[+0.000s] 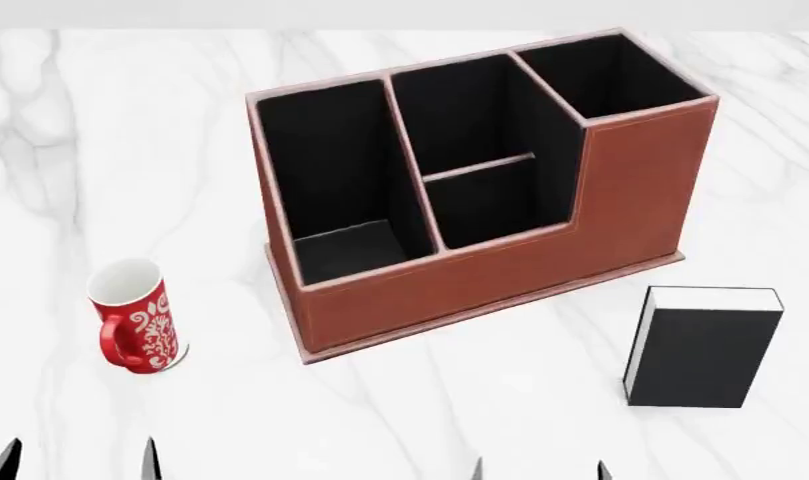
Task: Pick up the book and place it in the back compartment of the caddy.
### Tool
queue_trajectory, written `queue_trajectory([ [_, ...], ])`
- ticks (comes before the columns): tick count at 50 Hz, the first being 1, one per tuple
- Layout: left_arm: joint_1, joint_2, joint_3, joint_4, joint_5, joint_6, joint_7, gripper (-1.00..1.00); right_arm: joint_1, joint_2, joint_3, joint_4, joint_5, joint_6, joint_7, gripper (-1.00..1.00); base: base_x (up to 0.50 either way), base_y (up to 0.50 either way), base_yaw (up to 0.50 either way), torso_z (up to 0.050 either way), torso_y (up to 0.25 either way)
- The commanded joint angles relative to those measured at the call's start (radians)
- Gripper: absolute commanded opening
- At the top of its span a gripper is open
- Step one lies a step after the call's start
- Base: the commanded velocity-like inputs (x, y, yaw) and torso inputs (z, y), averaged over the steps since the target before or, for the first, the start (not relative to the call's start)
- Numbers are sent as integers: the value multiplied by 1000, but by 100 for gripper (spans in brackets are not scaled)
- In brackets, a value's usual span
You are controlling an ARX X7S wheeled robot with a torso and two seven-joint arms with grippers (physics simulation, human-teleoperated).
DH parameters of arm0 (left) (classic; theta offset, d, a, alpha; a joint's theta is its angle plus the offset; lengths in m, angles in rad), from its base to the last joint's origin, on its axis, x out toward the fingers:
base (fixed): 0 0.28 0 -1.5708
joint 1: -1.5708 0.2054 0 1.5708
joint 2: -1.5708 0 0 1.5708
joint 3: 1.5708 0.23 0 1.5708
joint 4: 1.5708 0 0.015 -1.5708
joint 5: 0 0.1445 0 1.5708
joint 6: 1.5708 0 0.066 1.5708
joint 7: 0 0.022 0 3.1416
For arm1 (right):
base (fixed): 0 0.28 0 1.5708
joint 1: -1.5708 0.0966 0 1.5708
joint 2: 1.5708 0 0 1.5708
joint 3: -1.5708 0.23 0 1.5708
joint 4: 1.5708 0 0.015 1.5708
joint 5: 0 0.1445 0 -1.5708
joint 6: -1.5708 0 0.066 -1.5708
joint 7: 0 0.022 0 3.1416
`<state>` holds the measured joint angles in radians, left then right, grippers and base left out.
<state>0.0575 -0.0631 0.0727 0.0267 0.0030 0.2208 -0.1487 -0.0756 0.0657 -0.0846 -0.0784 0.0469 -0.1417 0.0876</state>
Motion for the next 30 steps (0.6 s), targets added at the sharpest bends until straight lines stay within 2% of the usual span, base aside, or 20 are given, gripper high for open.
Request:
queue_trajectory([
  [1, 56, -15, 19, 38, 55, 169, -72, 100, -76, 14, -3, -87, 10, -135, 41, 100, 0, 0, 0, 0, 0],
  [17, 167, -29, 35, 139, 168, 378, -172, 100, -162, 41, 14, -182, 30, -302, 72, 100, 0, 0, 0, 0, 0],
  [23, 173, -41, 43, 141, 165, 413, -187, 100, -177, 50, 8, -190, 24, -335, 79, 100, 0, 0, 0, 0, 0],
  [30, 192, -64, 53, 142, 145, 524, -206, 100, -196, 58, 3, -194, 31, -393, 84, 100, 0, 0, 0, 0, 0],
])
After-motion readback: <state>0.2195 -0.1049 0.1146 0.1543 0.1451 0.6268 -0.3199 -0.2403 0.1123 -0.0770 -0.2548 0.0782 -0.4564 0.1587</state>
